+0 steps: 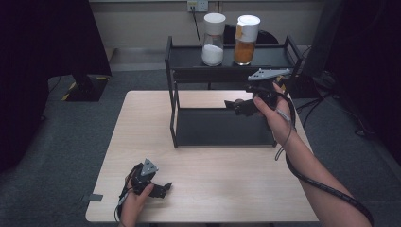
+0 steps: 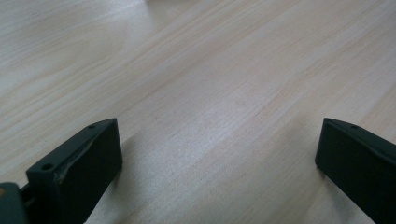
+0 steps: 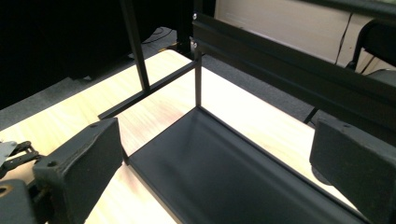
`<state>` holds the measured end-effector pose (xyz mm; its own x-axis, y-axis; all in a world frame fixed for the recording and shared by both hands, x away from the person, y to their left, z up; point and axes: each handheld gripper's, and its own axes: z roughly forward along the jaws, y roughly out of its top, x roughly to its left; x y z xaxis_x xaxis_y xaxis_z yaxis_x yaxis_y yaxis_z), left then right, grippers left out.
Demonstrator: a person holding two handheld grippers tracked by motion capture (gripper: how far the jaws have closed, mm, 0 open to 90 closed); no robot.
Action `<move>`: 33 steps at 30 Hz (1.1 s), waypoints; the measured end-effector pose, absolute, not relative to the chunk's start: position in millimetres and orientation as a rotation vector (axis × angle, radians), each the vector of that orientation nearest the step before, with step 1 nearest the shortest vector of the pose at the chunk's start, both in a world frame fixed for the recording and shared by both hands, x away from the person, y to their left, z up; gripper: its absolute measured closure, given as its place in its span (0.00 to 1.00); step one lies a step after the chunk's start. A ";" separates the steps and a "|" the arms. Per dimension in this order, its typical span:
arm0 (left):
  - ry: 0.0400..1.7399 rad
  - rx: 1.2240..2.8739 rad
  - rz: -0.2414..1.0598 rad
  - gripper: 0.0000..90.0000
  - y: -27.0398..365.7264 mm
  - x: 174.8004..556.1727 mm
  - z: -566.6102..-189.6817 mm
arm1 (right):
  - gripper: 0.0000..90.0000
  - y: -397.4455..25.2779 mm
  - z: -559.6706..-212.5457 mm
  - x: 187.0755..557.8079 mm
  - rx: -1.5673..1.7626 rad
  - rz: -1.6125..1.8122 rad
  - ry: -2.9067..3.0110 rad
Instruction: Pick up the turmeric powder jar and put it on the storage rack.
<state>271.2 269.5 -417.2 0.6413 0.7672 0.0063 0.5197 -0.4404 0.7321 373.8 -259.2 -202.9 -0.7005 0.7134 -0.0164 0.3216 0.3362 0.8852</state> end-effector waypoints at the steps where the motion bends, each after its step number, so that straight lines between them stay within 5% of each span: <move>1: 0.998 2.142 0.442 0.00 269.5 271.3 -417.2 | 0.01 -259.0 -204.5 373.7 0.911 1.320 2.204; 33: 0.998 2.143 0.441 0.00 269.5 271.4 -417.0 | 0.01 -266.2 -265.5 373.8 0.962 1.361 2.274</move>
